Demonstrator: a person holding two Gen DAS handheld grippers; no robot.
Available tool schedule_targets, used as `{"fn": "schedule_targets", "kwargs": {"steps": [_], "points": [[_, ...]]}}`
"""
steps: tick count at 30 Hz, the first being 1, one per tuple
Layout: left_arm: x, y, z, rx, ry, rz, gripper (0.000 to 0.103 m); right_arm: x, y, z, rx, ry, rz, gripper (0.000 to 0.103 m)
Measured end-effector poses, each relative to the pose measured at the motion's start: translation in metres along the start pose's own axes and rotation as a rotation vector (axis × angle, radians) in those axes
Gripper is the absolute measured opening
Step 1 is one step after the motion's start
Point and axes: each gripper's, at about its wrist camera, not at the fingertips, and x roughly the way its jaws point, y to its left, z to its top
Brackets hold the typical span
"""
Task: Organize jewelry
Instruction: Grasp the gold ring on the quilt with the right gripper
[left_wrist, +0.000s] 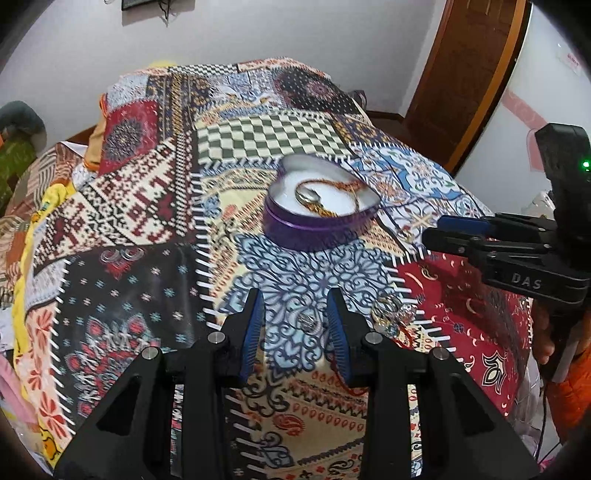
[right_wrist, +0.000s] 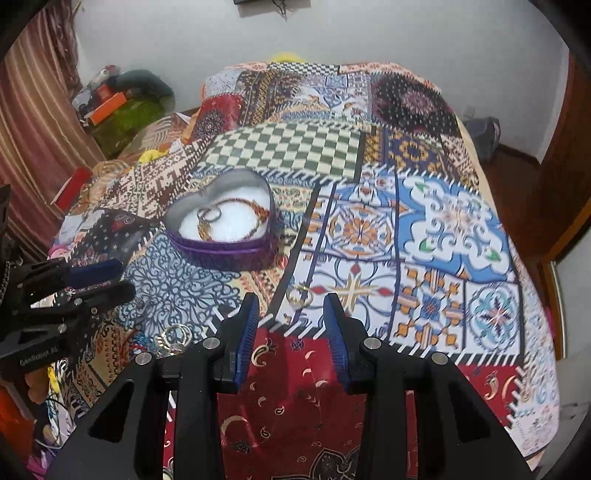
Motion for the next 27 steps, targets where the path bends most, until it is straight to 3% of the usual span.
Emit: {"fn": "schedule_targets", "kwargs": {"steps": [14, 18, 27], "points": [[0.006, -0.006, -0.008, 0.002, -0.011, 0.015, 0.035, 0.02, -0.009, -0.001, 0.032, -0.001, 0.021, 0.032], [0.005, -0.005, -0.012, -0.007, -0.008, 0.012, 0.035, 0.025, -0.007, -0.001, 0.009, 0.005, 0.001, 0.015], [0.005, -0.006, -0.019, -0.011, -0.007, 0.004, 0.027, 0.01, 0.003, -0.004, -0.02, -0.028, -0.008, 0.009]]}}
